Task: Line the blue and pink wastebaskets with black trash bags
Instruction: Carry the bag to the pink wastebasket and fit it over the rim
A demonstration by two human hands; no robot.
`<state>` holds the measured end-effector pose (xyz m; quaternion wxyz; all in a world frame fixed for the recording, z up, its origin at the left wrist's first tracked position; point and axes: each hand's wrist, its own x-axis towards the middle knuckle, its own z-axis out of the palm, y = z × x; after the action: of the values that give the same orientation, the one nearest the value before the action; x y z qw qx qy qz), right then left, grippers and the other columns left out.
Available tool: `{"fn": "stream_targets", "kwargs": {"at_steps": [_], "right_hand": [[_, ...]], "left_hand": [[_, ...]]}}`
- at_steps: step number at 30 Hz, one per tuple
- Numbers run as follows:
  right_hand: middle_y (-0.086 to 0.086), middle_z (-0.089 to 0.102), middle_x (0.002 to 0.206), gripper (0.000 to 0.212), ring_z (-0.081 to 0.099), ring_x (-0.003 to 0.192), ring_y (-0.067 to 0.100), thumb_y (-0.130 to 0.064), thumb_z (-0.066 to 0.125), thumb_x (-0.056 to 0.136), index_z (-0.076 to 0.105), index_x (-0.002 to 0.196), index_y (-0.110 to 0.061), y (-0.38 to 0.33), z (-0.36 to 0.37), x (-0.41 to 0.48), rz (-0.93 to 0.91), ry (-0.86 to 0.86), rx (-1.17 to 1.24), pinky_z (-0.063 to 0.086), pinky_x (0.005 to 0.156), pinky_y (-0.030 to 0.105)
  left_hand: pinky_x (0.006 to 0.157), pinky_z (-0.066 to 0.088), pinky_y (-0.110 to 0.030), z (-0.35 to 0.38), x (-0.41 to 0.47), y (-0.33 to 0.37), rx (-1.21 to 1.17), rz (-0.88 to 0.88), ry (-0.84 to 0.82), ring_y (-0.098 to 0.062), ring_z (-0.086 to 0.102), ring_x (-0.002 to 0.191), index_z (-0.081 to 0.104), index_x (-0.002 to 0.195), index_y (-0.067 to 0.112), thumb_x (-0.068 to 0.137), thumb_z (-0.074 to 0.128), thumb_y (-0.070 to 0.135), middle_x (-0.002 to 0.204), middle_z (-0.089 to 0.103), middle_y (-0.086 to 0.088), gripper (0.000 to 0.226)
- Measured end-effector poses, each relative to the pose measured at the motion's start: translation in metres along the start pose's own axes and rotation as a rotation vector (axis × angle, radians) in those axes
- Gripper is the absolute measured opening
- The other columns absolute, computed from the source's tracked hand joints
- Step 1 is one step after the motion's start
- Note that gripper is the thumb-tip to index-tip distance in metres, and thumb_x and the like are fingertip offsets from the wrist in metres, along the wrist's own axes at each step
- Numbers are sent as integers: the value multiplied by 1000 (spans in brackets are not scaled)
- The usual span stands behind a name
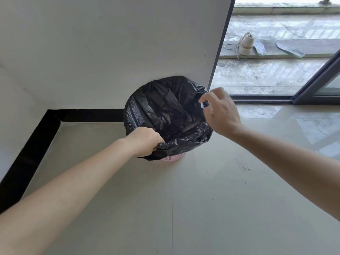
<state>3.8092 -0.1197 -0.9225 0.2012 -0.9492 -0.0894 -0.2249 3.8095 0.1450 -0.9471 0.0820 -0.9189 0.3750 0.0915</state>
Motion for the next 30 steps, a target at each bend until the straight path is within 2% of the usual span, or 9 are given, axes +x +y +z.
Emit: {"fn": "stream_targets", "kwargs": {"at_steps": [4,7,10,13,15,19,21,25,30], "right_hand": [[13,49,139,45,35,136,34,-24,58,86,58,130,-23,-18,17,31,-377,-302,-454,22,113,50],[7,55,135,42,37,132,32,-30,49,92,56,133,-25,-26,36,39,-258,-746,-850,14,113,53],[10,53,139,42,32,137,35,-27,46,95,54,135,-20,-21,50,32,-135,-943,-857,3,116,57],[11,47,141,50,32,138,30,-26,58,88,53,137,-24,-11,49,28,-100,-858,-462,6,118,55],[4,50,137,43,37,136,23,-21,57,87,59,129,-27,-7,40,25,-101,-583,-207,8,118,50],[4,53,135,39,41,131,24,-16,52,85,65,119,-29,4,24,16,84,-78,-11,14,115,45],[9,38,150,53,28,141,27,-18,50,85,51,137,-29,12,20,12,316,-100,91,14,116,45],[8,-2,164,82,2,150,23,-18,47,89,0,156,-20,16,30,-3,576,-413,399,7,118,39],[11,18,159,90,21,144,25,-29,45,85,-11,155,-23,13,46,-5,546,-446,400,19,114,36]], "left_hand": [[61,42,-31,0,1,-2,3,38,-39,-29,63,81,64,89,23,85,55,19,81,67,-1,10],[62,42,-29,-4,2,3,5,32,-97,-25,63,84,65,92,25,82,63,34,86,67,3,14],[72,48,-32,-11,7,4,-41,6,-130,-20,62,89,67,103,31,71,71,55,109,59,9,40],[91,44,-33,-17,8,1,-58,30,-119,-14,56,102,61,119,34,49,64,86,124,52,12,88],[110,29,-34,-22,5,0,-217,59,-53,-11,41,125,55,128,36,43,50,96,132,48,11,104],[113,22,-51,-34,8,-6,-625,-207,421,-11,38,131,62,122,31,78,32,81,133,55,4,73],[112,28,-49,-35,14,-13,-582,-472,582,-21,35,134,47,136,24,88,45,59,141,46,-4,61],[116,12,-45,-17,23,-8,-792,-800,153,-32,-17,146,-8,152,21,84,52,13,160,-15,-10,91],[119,-11,-43,7,25,-18,-559,-679,302,-31,-13,147,-5,150,1,82,44,5,160,0,-20,85]]}}
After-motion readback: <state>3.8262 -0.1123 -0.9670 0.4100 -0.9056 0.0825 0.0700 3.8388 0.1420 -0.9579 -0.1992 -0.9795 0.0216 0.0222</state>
